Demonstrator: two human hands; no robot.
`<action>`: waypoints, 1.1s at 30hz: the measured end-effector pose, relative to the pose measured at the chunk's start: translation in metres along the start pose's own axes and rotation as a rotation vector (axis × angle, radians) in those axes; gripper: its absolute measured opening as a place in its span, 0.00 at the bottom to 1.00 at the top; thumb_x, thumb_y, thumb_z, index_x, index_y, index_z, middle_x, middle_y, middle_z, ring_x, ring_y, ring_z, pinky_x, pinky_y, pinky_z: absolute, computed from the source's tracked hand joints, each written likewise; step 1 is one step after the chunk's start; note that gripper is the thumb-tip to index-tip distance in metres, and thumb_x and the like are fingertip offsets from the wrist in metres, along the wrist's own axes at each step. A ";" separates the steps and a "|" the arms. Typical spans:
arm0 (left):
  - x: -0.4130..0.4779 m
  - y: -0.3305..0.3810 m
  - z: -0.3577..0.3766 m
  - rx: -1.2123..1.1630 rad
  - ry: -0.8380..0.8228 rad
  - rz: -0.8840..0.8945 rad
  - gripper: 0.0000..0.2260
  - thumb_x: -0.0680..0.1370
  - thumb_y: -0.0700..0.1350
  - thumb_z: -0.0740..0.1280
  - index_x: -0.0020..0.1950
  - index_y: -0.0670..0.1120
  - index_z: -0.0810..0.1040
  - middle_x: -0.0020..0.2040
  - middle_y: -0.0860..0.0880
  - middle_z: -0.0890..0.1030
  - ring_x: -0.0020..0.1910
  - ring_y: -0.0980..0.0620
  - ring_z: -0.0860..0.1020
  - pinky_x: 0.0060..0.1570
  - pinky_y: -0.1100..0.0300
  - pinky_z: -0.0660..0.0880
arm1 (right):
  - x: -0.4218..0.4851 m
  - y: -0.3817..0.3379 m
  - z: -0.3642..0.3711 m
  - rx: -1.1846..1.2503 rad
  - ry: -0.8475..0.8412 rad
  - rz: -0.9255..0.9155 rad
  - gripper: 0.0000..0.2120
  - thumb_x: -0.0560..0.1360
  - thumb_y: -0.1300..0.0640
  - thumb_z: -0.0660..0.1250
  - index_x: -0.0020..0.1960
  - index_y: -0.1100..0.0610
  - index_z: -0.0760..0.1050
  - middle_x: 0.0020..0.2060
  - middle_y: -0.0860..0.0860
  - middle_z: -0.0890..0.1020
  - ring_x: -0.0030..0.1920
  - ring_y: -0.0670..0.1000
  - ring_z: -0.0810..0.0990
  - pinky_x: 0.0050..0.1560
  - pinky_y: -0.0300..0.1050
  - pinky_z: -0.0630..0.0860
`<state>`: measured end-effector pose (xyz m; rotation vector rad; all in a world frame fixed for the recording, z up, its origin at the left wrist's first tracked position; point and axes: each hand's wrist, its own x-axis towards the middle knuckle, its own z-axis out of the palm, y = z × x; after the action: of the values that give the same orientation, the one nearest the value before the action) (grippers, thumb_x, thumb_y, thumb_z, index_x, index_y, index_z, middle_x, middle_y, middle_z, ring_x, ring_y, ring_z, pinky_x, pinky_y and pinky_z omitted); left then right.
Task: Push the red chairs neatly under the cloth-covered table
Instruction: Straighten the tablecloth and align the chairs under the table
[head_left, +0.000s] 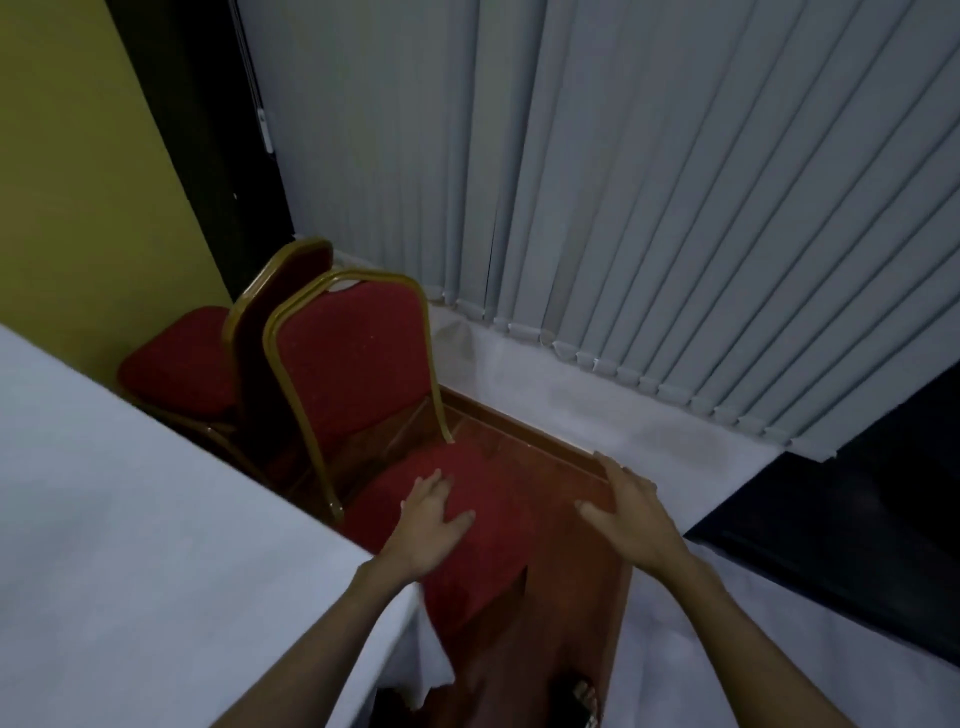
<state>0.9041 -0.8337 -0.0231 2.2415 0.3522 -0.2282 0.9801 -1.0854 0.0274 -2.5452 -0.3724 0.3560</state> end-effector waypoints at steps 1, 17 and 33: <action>0.020 0.008 0.004 -0.017 0.018 -0.011 0.30 0.78 0.53 0.64 0.76 0.46 0.59 0.79 0.43 0.55 0.78 0.42 0.50 0.76 0.42 0.52 | 0.023 0.009 -0.009 -0.008 -0.007 -0.018 0.35 0.76 0.46 0.66 0.77 0.53 0.56 0.73 0.53 0.67 0.74 0.57 0.63 0.72 0.54 0.63; 0.239 0.109 0.014 -0.250 0.486 -0.250 0.22 0.78 0.49 0.66 0.71 0.48 0.68 0.60 0.60 0.65 0.62 0.62 0.64 0.58 0.74 0.59 | 0.389 0.024 -0.108 -0.047 -0.435 -0.488 0.37 0.76 0.47 0.66 0.78 0.50 0.51 0.75 0.51 0.65 0.72 0.48 0.66 0.65 0.37 0.62; 0.450 0.131 -0.082 -0.208 0.606 -0.389 0.24 0.78 0.47 0.64 0.73 0.47 0.65 0.71 0.48 0.69 0.71 0.51 0.67 0.69 0.59 0.64 | 0.660 -0.077 -0.112 -0.030 -0.672 -0.791 0.36 0.76 0.50 0.67 0.74 0.38 0.48 0.69 0.39 0.64 0.65 0.37 0.63 0.61 0.28 0.62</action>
<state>1.3756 -0.7715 -0.0027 1.9776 1.0850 0.2874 1.6138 -0.8561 0.0457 -2.0090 -1.5584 0.8663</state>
